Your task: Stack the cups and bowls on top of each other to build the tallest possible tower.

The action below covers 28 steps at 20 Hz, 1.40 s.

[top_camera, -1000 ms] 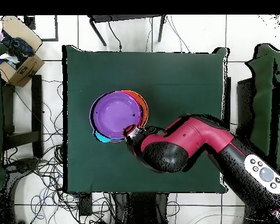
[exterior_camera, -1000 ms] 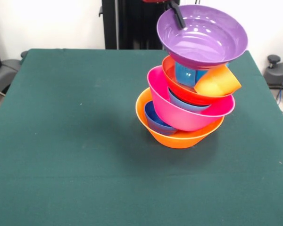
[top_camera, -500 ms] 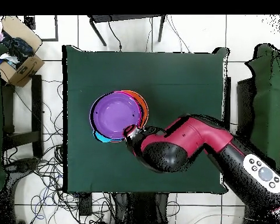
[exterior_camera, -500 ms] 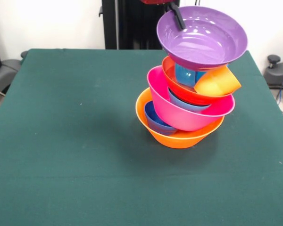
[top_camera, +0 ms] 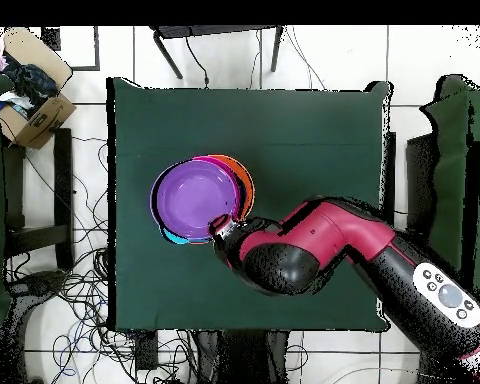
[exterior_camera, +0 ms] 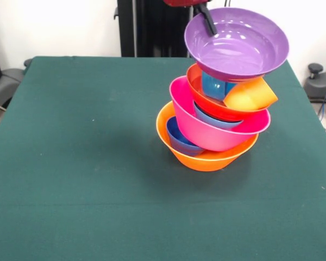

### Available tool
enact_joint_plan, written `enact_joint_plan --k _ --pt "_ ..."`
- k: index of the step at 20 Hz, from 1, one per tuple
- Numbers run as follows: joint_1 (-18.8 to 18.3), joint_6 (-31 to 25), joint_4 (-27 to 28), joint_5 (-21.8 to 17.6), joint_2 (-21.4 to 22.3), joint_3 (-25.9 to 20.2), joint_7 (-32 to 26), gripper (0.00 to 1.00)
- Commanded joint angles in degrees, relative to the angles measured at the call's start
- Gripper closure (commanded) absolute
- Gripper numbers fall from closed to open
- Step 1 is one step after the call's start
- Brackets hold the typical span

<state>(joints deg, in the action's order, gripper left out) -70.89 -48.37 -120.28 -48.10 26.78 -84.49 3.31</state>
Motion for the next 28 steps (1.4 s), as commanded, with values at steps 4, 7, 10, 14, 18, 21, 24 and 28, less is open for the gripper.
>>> enact_joint_plan --k 4,7,10,14,18,21,24,28 --pt "2.4 -0.2 -0.3 -6.3 -3.6 7.7 -12.7 1.00" --pt "2.2 -0.3 -0.3 -6.3 -3.6 7.6 -13.0 1.00" --pt "2.3 0.2 -0.1 -7.1 -4.3 8.2 -13.2 1.00" --pt "2.2 0.3 0.0 -7.3 -4.5 8.2 -13.3 1.00" --pt "2.2 0.1 0.7 -7.4 -4.9 8.6 -14.3 1.00" --pt "2.3 0.2 1.1 -7.7 -5.0 8.9 -14.6 1.00" --pt "2.4 0.3 1.7 -7.7 -5.5 9.3 -15.2 1.00" --pt "2.4 0.1 1.8 -7.5 -5.1 9.3 -15.3 1.00"
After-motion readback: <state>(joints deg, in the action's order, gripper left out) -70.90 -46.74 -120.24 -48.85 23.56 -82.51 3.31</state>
